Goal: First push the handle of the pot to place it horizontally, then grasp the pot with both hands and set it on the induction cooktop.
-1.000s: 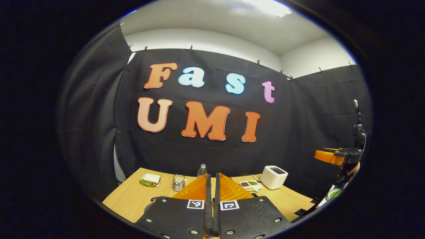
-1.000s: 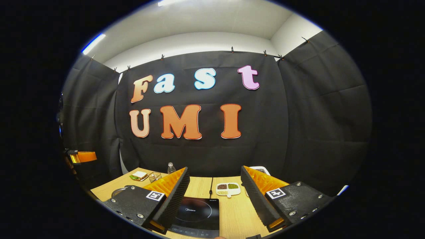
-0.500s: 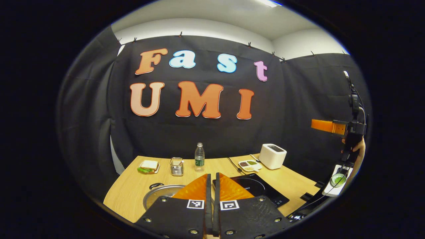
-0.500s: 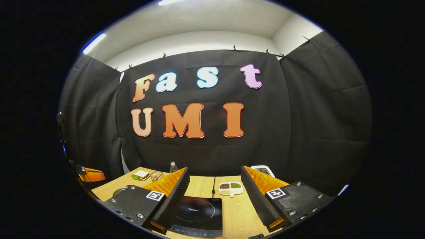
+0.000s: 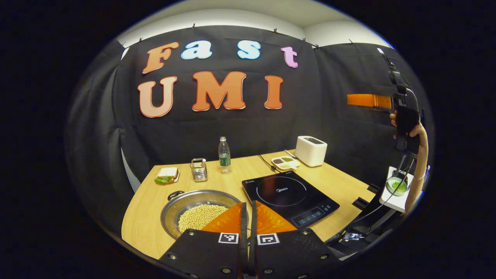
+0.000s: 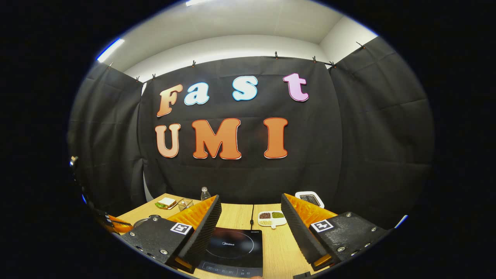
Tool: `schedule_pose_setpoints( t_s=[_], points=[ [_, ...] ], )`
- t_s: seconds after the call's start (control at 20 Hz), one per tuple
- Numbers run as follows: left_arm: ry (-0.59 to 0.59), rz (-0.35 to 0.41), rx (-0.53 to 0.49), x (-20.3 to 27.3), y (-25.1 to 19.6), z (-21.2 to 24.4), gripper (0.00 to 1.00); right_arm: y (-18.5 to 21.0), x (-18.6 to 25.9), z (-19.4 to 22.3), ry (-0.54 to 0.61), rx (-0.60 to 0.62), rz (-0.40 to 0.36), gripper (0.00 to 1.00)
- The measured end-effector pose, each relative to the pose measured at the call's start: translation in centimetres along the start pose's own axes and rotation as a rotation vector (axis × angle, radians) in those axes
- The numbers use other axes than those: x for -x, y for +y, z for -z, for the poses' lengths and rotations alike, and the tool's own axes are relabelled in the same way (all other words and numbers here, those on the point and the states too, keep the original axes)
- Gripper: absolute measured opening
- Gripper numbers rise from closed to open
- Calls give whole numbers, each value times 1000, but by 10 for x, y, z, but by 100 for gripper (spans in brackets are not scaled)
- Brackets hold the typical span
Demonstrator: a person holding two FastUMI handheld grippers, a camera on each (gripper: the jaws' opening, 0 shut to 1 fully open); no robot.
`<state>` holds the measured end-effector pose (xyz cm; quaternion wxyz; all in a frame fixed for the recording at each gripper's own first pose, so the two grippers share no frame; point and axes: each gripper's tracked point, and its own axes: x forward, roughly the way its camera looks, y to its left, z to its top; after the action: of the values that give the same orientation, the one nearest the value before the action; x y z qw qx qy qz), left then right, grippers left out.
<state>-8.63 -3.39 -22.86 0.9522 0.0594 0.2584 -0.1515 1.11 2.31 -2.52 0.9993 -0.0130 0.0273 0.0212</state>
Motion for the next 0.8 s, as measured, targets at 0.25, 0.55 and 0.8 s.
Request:
schedule_pose_setpoints(
  t_s=[0.25, 0.55, 0.8],
  points=[
    [136, -37, -21, 3, 14, 61, 2, 11, -4, 4, 4, 1, -10, 96],
    [287, -27, -6, 1, 16, 130, 2, 19, -4, 11, 16, 7, -21, 96],
    [358, -36, -7, -5, 27, 162, 3, 24, -6, 16, 27, 14, -25, 96]
  ],
)
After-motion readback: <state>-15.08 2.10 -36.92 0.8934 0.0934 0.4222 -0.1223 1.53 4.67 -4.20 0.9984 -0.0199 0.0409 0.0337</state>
